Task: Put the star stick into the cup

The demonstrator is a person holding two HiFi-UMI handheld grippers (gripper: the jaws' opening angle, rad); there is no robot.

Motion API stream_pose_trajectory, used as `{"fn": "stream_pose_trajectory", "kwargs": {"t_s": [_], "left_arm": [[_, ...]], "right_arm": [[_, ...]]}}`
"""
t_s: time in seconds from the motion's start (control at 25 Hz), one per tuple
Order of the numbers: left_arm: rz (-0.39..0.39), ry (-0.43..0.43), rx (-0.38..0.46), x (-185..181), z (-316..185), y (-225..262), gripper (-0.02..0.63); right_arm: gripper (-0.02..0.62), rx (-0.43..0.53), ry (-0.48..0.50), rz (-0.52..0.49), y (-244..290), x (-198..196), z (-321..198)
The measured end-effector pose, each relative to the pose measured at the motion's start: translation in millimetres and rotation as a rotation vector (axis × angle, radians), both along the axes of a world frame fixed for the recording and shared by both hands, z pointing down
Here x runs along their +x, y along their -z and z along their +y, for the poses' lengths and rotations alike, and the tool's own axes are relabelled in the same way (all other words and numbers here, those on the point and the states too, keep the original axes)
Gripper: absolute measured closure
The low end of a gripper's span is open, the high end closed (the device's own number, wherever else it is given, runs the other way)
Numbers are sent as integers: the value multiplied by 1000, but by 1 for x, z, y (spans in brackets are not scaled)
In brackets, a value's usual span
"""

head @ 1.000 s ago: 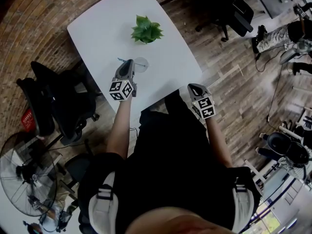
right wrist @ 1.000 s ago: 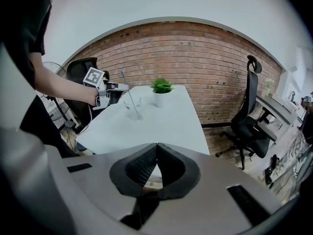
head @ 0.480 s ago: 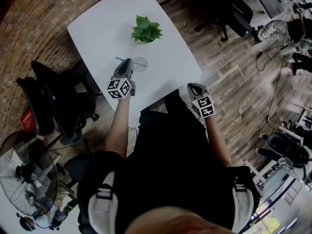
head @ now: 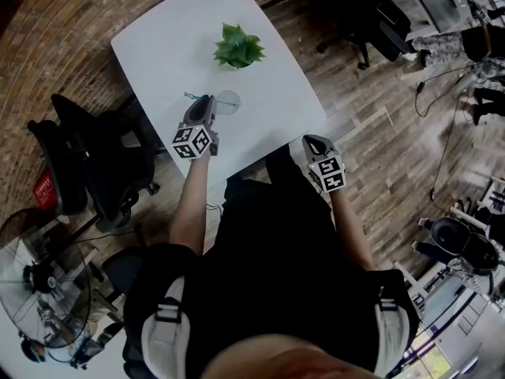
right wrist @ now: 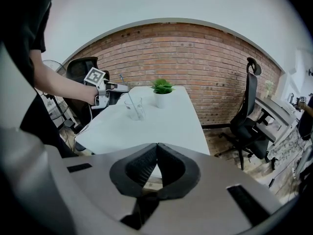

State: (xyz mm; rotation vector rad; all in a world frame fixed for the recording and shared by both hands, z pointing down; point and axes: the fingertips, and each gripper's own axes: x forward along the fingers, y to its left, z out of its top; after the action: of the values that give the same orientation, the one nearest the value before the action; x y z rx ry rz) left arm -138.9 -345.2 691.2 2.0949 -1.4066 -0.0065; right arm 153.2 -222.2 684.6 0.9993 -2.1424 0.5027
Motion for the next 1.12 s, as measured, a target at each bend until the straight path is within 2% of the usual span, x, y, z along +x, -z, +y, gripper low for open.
{"fn": "stream_pose_trajectory", "kwargs": {"t_s": [0.08,0.32,0.64,0.88,1.12], "left_arm": [[1,3,-13,-1,3,-2,472],[-9,-9,-39,-1,12,-3,425],[-71,-51,-48,-3,33,0,411],[-130,-103,-19,2,53,10,411],[-240,-176,7,4,79,18,411]], "right_arm": [[597,4,0,-3,1,-2,0],[597,21,8,-18,6,-9,-2],[597,52,15,-47,14,-25,0],[597,84,22,-68,20,-42,3],[597,96,36,-86,24,-62,14]]}}
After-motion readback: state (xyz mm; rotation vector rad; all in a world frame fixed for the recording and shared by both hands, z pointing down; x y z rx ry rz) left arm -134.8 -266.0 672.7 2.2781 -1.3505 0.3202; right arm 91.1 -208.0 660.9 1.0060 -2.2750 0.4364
